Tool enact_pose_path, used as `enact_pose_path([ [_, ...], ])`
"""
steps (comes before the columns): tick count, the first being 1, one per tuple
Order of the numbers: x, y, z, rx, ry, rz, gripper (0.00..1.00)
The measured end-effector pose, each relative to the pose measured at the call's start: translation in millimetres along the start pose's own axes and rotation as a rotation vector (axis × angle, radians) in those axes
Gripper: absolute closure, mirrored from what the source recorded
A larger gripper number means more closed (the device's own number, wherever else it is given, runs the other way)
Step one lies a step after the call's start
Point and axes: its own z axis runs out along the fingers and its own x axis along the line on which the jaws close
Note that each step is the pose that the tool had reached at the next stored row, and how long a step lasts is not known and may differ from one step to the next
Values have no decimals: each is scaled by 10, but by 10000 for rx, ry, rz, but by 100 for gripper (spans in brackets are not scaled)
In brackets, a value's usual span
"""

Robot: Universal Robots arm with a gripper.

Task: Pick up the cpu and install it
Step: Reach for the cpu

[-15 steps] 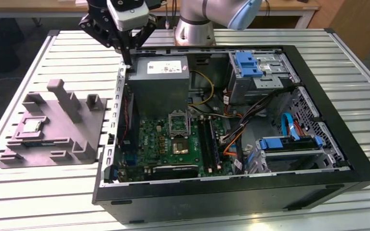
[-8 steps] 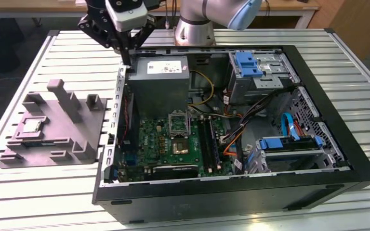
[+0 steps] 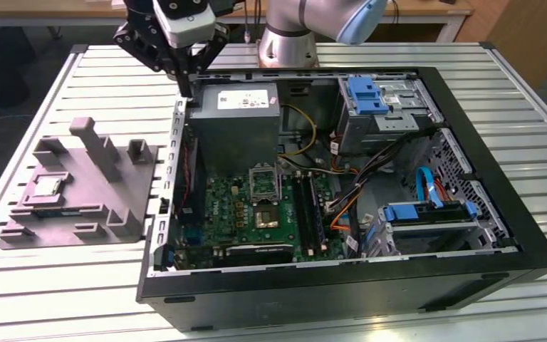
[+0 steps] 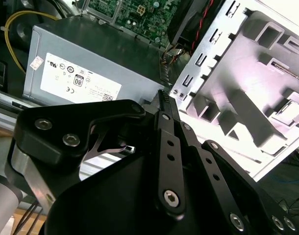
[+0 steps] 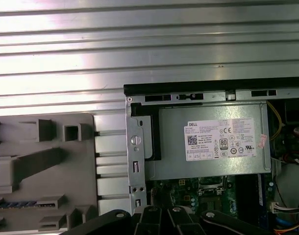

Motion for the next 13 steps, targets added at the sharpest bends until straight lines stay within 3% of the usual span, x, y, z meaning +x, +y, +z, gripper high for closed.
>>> enact_pose_path([
  [13,27,-2,11,0,0,0,89],
])
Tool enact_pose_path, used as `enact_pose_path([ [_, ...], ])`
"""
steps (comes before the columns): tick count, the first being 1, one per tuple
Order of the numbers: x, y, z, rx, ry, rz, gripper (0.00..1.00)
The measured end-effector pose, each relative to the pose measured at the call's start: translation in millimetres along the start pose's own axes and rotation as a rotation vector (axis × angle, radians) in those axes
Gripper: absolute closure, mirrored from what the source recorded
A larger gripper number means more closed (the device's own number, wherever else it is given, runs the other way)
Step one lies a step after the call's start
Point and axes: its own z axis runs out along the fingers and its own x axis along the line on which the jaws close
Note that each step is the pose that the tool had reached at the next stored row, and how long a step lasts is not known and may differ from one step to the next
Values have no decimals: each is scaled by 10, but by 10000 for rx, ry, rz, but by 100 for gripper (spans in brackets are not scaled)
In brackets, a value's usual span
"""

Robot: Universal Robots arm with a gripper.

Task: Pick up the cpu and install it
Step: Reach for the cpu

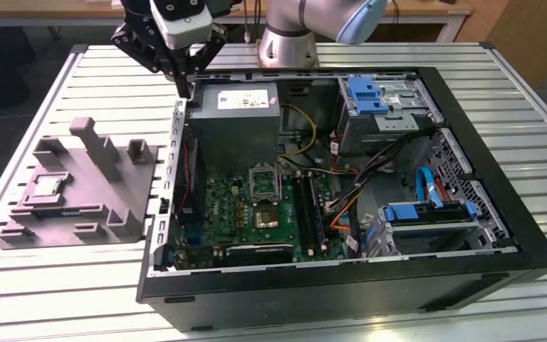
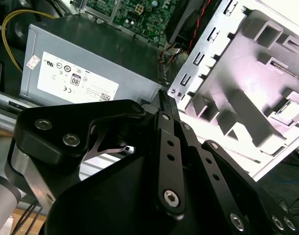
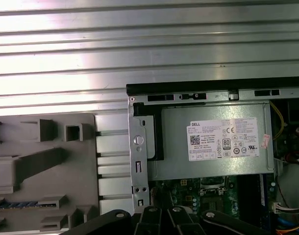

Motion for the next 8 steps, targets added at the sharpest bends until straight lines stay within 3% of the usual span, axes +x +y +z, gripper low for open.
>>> enact_pose_path([
  [8,22,-2,7,0,0,1,89],
])
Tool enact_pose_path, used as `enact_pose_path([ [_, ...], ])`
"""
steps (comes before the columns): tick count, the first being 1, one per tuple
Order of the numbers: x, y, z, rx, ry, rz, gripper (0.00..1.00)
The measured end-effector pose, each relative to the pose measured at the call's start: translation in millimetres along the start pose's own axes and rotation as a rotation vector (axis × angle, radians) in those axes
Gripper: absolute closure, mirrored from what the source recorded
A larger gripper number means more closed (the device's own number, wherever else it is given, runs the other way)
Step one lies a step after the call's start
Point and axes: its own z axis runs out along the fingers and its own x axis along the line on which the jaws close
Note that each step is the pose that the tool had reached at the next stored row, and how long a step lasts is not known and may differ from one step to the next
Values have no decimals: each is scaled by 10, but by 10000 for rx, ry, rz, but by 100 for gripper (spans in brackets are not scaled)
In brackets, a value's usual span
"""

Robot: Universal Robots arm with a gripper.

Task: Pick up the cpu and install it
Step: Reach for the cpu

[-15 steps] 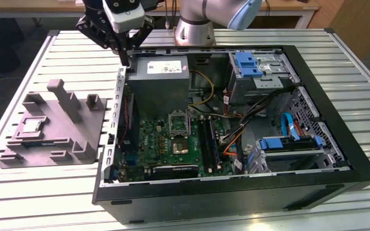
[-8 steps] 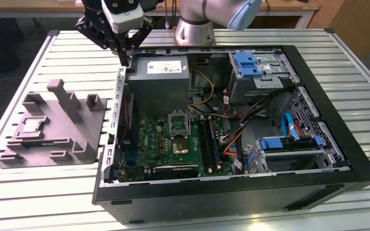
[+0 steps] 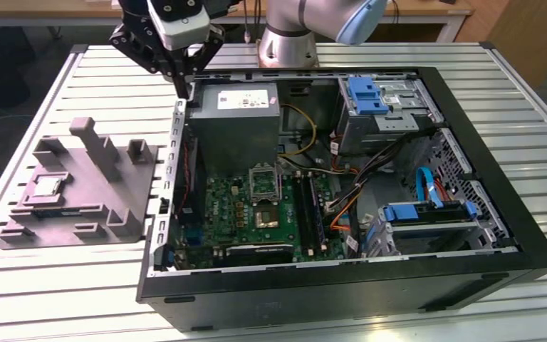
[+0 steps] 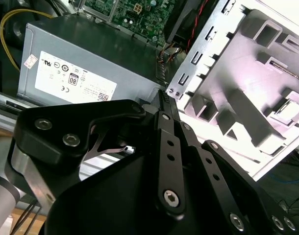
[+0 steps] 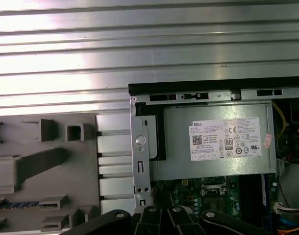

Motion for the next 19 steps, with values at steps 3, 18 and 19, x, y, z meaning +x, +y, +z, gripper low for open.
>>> enact_pose_path([
  [3,10,-1,2,1,1,-1,89],
  [18,52,-4,7,1,1,-1,89],
  [19,55,-5,7,1,0,0,89],
])
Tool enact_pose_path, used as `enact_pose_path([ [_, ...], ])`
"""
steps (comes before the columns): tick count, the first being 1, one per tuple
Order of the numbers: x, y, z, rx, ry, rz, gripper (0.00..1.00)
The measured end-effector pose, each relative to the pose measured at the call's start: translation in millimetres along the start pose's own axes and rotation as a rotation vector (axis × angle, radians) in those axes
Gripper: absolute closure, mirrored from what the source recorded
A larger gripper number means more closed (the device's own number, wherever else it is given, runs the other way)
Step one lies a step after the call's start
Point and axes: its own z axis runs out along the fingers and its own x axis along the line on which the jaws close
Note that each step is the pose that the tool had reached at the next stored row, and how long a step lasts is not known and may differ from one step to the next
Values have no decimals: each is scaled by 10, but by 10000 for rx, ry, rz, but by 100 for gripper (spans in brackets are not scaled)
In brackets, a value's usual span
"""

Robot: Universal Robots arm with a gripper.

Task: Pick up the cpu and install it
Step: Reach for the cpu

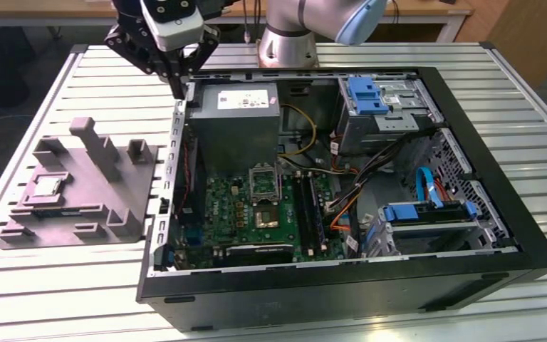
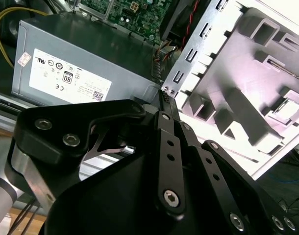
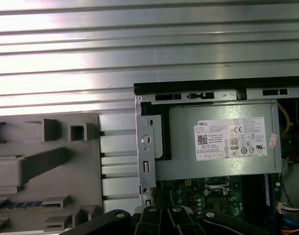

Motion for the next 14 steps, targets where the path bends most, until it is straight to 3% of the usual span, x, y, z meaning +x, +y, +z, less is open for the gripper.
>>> enact_pose_path([
  [14,42,-3,8,0,0,0,89],
])
